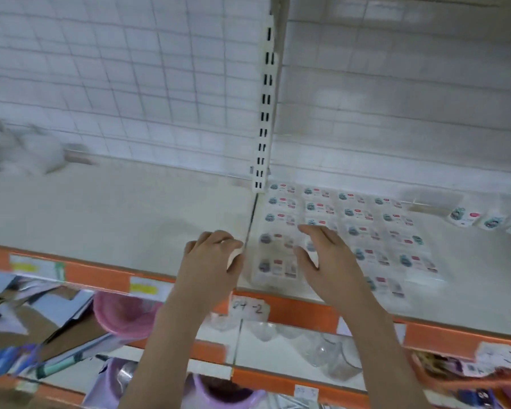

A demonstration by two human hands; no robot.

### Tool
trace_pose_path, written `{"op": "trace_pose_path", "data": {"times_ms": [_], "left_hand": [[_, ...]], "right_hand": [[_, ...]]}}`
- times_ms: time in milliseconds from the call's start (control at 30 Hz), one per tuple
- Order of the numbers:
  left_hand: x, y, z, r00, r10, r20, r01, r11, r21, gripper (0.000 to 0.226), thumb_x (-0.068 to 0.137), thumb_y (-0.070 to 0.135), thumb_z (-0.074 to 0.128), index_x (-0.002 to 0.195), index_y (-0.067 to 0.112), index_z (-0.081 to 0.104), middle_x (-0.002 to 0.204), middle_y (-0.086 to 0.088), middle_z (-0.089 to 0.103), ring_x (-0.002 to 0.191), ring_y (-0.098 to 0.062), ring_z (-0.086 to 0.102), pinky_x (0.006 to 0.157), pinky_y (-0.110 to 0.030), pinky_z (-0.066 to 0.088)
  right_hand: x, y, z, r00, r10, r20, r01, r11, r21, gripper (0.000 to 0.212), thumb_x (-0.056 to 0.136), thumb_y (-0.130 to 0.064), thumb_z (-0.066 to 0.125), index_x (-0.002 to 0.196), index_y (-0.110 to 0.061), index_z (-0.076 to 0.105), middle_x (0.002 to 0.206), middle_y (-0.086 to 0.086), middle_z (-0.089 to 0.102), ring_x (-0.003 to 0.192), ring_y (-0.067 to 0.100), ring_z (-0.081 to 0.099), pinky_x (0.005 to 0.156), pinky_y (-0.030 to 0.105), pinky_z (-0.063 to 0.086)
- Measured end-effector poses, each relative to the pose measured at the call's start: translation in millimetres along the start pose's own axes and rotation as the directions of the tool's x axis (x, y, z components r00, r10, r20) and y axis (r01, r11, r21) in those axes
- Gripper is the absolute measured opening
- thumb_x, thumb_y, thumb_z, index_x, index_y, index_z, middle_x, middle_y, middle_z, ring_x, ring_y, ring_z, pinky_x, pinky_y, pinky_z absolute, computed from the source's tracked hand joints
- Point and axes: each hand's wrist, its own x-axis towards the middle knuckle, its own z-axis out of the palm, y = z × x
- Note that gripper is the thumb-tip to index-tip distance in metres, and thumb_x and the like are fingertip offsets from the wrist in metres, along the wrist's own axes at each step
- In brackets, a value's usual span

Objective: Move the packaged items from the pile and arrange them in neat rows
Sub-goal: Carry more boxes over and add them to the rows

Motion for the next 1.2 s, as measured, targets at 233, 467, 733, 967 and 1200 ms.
{"op": "trace_pose_path", "data": {"times_ms": [233,467,733,967,1200], "left_hand": [[-53,-171,-85,0.947,-0.291,-0.139,0.303,0.95,0.077,0.025,0.084,0.026,0.052,0.097,0.014,0.07,0.093,-0.006,0.068,0.09,-0.034,0.061,0.079,-0.04,0.045],[-98,-304,-156,0.842,-0.482,-0.242,0.507,0.86,0.054,0.023,0.089,0.024,0.053,0.104,0.013,0.067,0.095,-0.005,0.067,0.091,-0.03,0.059,0.076,-0.039,0.047],[-114,-420,-204,0.772,-0.567,-0.287,0.606,0.793,0.065,0.026,0.09,0.024,0.052,0.111,0.014,0.065,0.101,-0.004,0.067,0.092,-0.026,0.058,0.076,-0.034,0.046],[-78,-515,-248,0.81,-0.528,-0.256,0.572,0.807,0.148,0.026,0.092,0.025,0.049,0.11,0.016,0.064,0.102,-0.002,0.065,0.096,-0.026,0.056,0.084,-0.036,0.044],[-52,-561,-259,0.833,-0.515,-0.199,0.543,0.831,0.121,0.028,0.093,0.027,0.049,0.114,0.016,0.062,0.104,-0.001,0.064,0.101,-0.023,0.055,0.089,-0.041,0.042]], "right_hand": [[39,-153,116,0.992,-0.097,0.084,0.091,0.993,0.072,0.036,0.091,-0.023,0.054,0.125,-0.011,0.053,0.121,0.005,0.056,0.114,0.023,0.049,0.096,0.032,0.037],[95,-278,208,0.955,-0.24,0.174,0.217,0.966,0.14,0.036,0.089,-0.019,0.056,0.123,-0.008,0.054,0.12,0.008,0.058,0.113,0.026,0.05,0.097,0.032,0.036],[175,-375,298,0.912,-0.333,0.24,0.31,0.942,0.128,0.038,0.093,-0.022,0.049,0.129,-0.01,0.048,0.128,0.006,0.051,0.119,0.023,0.044,0.098,0.027,0.032],[263,-425,356,0.955,-0.173,0.242,0.169,0.985,0.038,0.043,0.091,-0.019,0.05,0.132,-0.006,0.043,0.133,0.014,0.043,0.122,0.031,0.037,0.098,0.035,0.033],[336,-430,385,0.951,-0.002,0.311,0.029,0.996,-0.083,0.079,0.084,-0.024,0.061,0.146,-0.015,0.012,0.15,0.021,0.006,0.137,0.038,0.011,0.11,0.044,0.018]]}}
